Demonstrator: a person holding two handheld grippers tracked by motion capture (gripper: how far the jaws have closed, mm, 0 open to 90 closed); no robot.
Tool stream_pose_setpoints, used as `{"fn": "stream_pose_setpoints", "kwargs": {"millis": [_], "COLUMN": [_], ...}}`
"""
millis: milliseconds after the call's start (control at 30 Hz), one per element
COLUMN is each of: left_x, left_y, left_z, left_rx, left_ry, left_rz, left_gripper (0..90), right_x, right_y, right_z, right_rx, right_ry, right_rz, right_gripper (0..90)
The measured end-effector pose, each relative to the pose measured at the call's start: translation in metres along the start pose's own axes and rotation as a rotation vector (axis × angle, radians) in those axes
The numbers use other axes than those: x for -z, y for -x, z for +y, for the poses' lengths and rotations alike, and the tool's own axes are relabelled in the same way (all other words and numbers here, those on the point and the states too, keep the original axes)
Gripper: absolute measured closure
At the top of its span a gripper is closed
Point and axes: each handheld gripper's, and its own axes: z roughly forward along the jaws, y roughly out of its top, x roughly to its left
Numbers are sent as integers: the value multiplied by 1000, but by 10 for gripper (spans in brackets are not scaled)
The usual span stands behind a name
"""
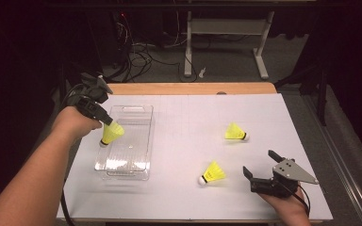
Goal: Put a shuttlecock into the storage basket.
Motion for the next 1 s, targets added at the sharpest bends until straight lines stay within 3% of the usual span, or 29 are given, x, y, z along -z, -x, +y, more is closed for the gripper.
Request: {"fn": "stream_pose_setpoints", "kwargs": {"millis": [200,367,800,1000], "left_x": [-13,-19,-46,-54], "left_y": [-2,-4,-6,-7], "left_z": [3,6,10,13], "left_rx": [10,18,28,39], "left_ry": [-17,-2,-46,-32], "left_rz": [-1,-11,-4,9], "left_gripper": [897,898,898,898], "right_x": [0,0,0,-1], "right_y": [0,0,1,0], "right_z": [0,0,0,-1], "right_rx": [0,-2,-3,-2], "right_ry": [-1,0,-2,-4], "right_rz": [3,2,3,5], "right_gripper": [5,5,4,4]}}
